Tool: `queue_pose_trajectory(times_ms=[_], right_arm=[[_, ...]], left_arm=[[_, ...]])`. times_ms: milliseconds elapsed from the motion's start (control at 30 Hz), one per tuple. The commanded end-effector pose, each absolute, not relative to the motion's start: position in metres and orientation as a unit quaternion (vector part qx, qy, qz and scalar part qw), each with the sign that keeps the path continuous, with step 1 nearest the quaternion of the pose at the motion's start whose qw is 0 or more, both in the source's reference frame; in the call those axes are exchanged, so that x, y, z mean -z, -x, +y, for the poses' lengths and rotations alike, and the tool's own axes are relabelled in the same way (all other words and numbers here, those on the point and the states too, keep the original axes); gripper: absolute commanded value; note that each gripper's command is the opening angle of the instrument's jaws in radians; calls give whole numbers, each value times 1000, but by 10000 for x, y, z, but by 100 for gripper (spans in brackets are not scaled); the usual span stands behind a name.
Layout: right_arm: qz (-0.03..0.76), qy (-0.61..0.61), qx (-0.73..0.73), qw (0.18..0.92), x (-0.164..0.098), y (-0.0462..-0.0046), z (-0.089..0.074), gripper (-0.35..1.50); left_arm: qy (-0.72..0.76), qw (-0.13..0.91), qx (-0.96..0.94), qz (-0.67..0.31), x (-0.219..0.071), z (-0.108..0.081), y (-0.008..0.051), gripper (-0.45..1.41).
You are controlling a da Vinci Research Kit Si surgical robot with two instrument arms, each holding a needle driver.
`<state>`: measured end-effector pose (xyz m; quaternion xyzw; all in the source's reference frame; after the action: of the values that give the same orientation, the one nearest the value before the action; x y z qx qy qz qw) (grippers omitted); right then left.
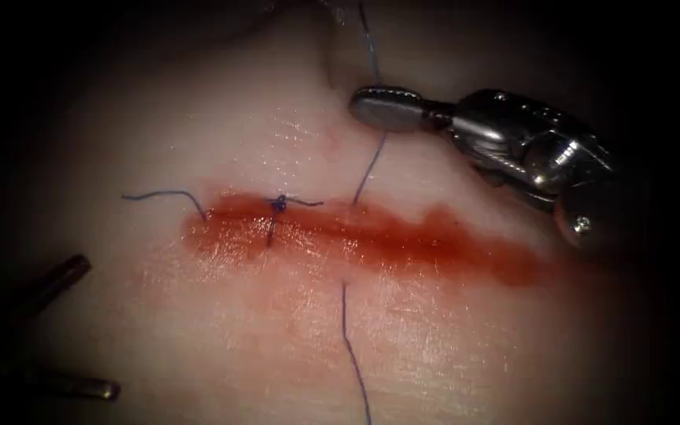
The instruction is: Wound Closure
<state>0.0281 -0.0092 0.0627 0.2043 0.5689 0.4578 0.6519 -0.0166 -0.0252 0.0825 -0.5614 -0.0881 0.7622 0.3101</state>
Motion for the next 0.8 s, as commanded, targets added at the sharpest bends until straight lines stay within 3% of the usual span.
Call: queue_pose_trajectory(times_ms=[33, 200, 267, 333, 367, 433, 633, 800], right_arm=[[570, -201, -460, 650, -630, -285, -95, -35], [573, -198, -462, 647, -629, -286, -96, -35], [576, -195, -461, 646, -629, -288, -96, -25], [577, -194, -463, 645, -629, -290, -97, 61], [576, -190, -466, 645, -629, -290, -97, 91], [576, -184, -465, 647, -628, -291, -97, 121], [576, -184, -464, 648, -628, -288, -100, 143], [576, -185, -464, 647, -622, -271, -104, 145]], left_arm=[[561, 311, -762, -91, -830, -261, 171, 88], [561, 310, -762, -91, -830, -261, 171, 88], [561, 310, -762, -91, -830, -261, 171, 86], [561, 310, -762, -91, -830, -262, 172, 86], [561, 311, -762, -91, -830, -262, 172, 86], [564, 306, -762, -93, -830, -263, 175, 86], [569, 281, -767, -93, -831, -266, 186, 86], [572, 250, -777, -86, -834, -268, 197, 88]])
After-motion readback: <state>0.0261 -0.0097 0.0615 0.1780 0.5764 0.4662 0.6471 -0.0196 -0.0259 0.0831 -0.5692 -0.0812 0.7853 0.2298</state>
